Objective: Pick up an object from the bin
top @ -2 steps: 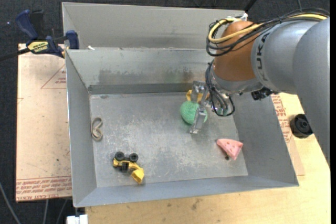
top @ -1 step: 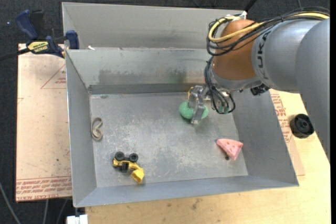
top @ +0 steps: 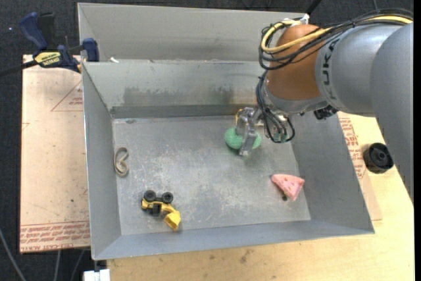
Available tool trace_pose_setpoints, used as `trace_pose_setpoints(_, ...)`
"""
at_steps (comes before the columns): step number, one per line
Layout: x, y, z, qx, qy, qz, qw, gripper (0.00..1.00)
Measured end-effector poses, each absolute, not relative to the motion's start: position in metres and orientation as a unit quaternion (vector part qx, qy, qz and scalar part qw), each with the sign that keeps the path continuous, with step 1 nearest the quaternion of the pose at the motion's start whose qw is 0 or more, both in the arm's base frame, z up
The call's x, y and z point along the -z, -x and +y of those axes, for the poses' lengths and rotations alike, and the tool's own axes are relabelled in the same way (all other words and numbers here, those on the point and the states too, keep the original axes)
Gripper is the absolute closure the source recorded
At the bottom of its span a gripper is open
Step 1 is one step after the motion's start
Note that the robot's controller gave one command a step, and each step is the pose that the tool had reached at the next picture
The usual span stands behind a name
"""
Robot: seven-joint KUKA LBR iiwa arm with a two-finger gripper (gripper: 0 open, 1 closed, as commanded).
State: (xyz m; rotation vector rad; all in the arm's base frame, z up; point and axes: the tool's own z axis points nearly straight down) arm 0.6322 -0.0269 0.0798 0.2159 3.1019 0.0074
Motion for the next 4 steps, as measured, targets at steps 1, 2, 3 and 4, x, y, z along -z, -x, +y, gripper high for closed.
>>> trace_pose_setpoints(1,-0.083,-0.632,-0.027,-0.002,-0.069,0.998,0.013,1.0)
trace_pose_setpoints(2,-0.09,-0.631,-0.027,-0.002,-0.069,0.998,0.007,1.0)
trace_pose_setpoints(3,-0.101,-0.631,-0.027,-0.001,-0.069,0.998,0.006,1.0)
trace_pose_setpoints(4,-0.107,-0.632,-0.027,-0.001,-0.069,0.998,0.006,1.0)
